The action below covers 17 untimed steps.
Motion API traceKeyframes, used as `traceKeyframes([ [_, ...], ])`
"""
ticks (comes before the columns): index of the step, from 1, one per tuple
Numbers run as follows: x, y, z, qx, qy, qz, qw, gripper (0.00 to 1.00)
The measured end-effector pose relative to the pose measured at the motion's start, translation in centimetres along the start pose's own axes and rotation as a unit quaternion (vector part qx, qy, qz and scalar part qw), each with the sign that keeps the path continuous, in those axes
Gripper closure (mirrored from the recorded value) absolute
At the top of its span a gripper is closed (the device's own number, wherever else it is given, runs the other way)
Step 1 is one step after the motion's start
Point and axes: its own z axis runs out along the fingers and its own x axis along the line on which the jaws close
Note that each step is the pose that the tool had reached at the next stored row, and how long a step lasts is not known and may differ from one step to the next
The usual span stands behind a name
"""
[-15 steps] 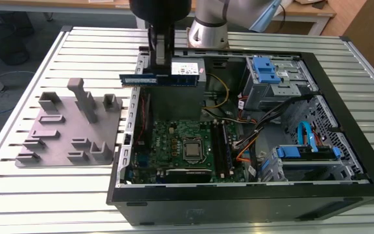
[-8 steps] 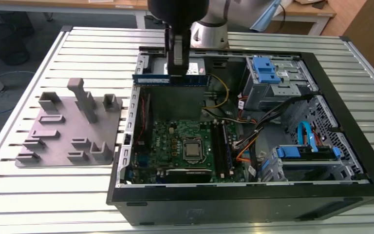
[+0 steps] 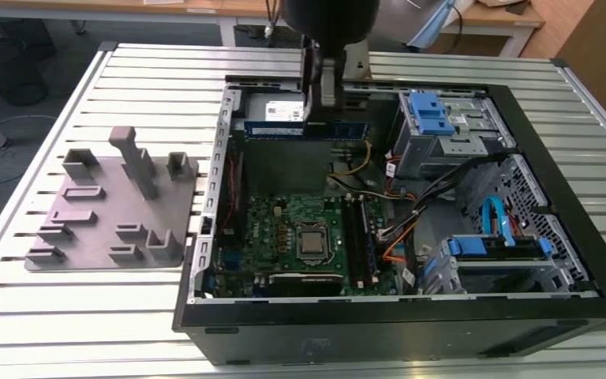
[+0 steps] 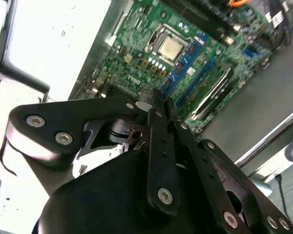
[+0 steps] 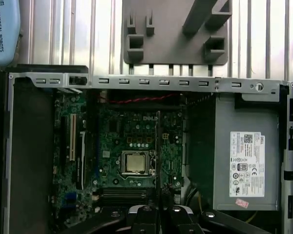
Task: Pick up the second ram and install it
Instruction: 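Pick up the second ram and move it above second insertion slot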
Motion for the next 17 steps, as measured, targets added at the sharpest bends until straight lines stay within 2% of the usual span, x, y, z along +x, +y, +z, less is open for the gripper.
traceKeyframes([
  [10, -0.01, -3.26, 0.04, -0.0011, 0.0000, 0.000, 1.0000, 0.86],
  [17, -0.01, -3.48, 0.07, -0.0011, 0.0001, 0.000, 1.0000, 0.86],
])
